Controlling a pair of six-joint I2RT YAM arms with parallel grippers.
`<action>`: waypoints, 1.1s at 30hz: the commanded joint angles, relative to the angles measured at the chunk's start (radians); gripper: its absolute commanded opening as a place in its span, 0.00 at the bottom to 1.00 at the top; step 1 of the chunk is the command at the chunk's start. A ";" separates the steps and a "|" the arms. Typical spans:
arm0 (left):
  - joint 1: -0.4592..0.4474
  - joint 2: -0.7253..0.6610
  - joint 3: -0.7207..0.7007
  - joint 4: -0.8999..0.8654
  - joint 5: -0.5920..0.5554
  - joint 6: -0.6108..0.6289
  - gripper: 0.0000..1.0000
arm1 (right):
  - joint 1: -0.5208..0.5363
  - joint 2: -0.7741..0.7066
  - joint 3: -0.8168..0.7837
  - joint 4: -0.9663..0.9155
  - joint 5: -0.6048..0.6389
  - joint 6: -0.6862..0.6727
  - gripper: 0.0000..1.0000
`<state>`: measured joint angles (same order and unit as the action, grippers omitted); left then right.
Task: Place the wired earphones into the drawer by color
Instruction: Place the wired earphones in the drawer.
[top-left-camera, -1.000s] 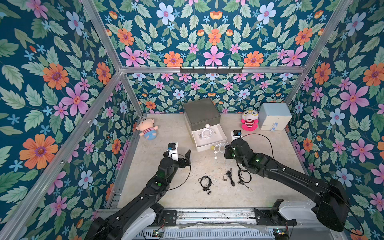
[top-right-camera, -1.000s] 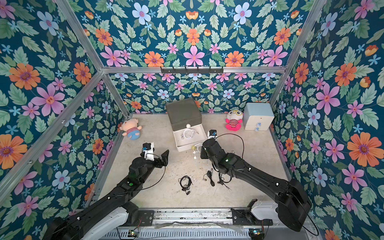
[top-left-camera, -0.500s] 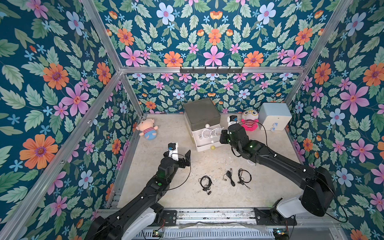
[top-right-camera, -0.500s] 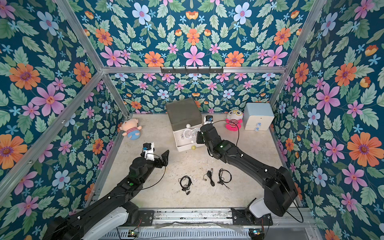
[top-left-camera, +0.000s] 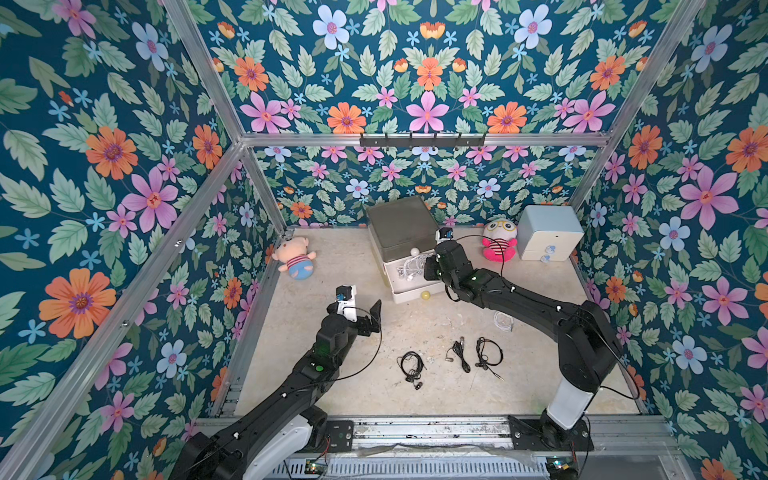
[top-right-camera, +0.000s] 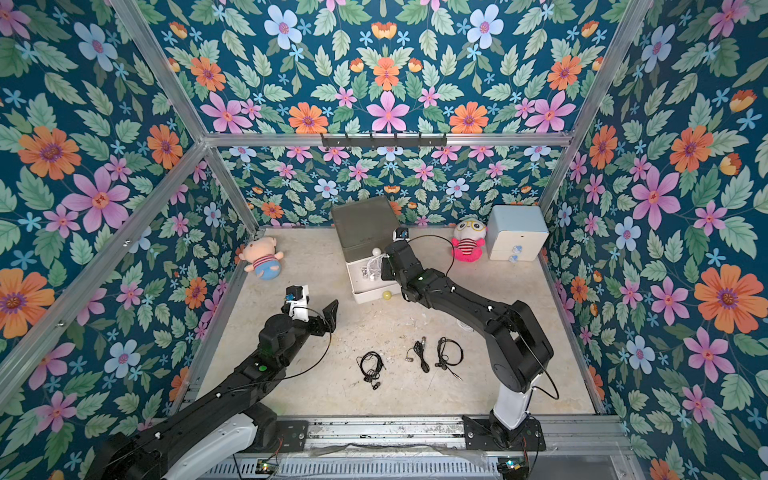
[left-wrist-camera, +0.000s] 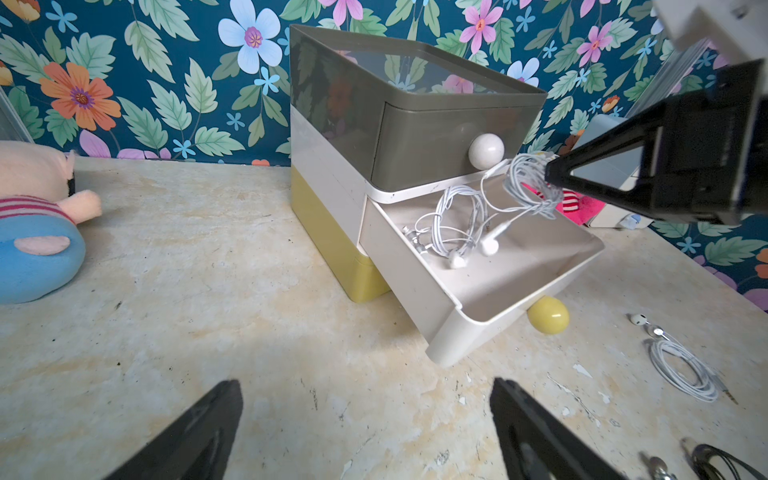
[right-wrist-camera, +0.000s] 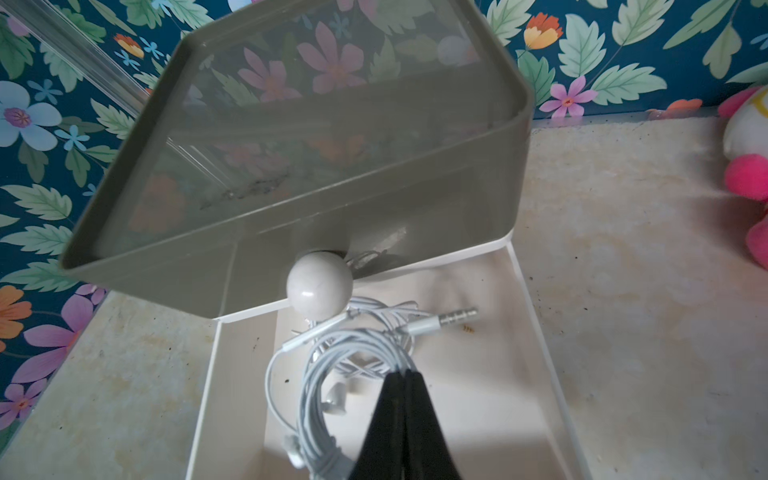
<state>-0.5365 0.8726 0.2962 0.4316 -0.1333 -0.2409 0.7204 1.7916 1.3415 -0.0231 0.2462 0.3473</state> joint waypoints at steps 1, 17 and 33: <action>0.001 0.000 -0.003 0.019 -0.009 -0.001 0.99 | -0.006 0.033 0.019 0.016 -0.020 0.001 0.01; 0.001 0.002 -0.003 0.019 -0.009 -0.001 0.99 | -0.043 0.161 0.080 0.001 -0.075 0.016 0.01; 0.001 0.005 -0.002 0.021 -0.006 -0.001 0.99 | -0.045 0.148 0.089 -0.020 -0.084 0.023 0.17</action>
<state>-0.5365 0.8780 0.2962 0.4320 -0.1329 -0.2409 0.6750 1.9602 1.4342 -0.0399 0.1581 0.3634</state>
